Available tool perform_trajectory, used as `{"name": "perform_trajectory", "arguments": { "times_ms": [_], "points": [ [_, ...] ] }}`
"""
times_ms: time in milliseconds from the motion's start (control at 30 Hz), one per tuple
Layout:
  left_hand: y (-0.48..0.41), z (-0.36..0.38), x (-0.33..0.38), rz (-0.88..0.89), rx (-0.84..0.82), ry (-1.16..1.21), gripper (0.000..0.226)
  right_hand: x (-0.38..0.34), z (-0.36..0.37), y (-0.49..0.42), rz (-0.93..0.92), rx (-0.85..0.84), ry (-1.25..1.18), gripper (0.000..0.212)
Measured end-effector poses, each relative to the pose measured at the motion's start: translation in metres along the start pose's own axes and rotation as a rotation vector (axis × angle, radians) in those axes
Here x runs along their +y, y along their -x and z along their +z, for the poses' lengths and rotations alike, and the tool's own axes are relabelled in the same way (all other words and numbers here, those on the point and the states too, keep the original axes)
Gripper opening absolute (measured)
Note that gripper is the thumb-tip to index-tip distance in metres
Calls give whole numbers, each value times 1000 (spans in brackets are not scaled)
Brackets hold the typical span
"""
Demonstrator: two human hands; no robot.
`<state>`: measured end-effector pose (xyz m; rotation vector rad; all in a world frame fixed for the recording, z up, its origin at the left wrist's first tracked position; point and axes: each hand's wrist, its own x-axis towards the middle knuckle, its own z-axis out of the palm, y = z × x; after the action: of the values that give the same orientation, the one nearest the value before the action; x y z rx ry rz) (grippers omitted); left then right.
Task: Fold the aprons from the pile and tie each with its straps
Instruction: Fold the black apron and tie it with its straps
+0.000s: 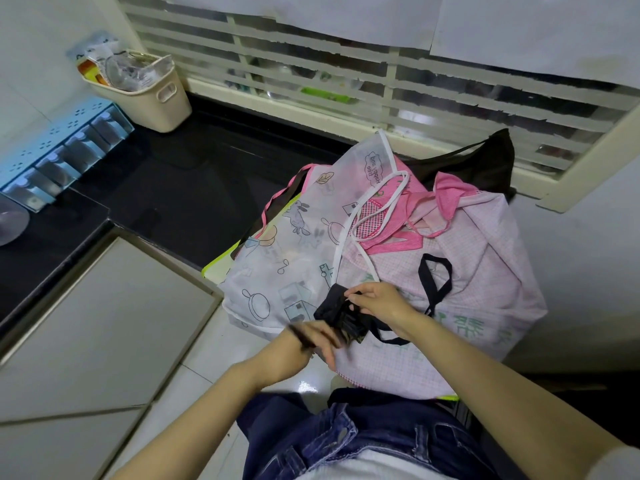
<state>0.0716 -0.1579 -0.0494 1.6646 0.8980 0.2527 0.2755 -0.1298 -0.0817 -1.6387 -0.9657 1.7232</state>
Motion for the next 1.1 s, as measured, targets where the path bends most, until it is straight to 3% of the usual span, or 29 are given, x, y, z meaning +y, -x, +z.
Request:
{"name": "perform_trajectory", "arguments": {
  "times_ms": [67, 167, 200, 267, 533, 733, 867, 1100],
  "points": [
    [7, -6, -12, -47, -58, -181, 57, 0, -1, 0, 3, -10, 15, 17],
    [3, -15, -21, 24, 284, -528, 59, 0, -1, 0, -5, -22, 8, 13],
    [-2, -16, -17, -2, 402, -508, 50, 0, -1, 0, -7, -25, 11, 12],
    [-13, -17, -8, -44, 481, -447, 35, 2, -2, 0, -10, -27, 18, 12],
    [-61, -1, 14, -201, 210, -789, 27, 2, -1, 3, -28, -25, 34, 12],
    [-58, 6, 21, -216, 326, -386, 18, 0, -1, 0, -20, -36, 46, 18],
    [-53, 18, 17, -281, 309, -307, 20, 2, -1, 2, -32, -32, 47, 19],
    [-64, 21, 11, -486, 447, -192, 14, 0, 3, 4, -46, -9, 36, 22]
  ]
}}
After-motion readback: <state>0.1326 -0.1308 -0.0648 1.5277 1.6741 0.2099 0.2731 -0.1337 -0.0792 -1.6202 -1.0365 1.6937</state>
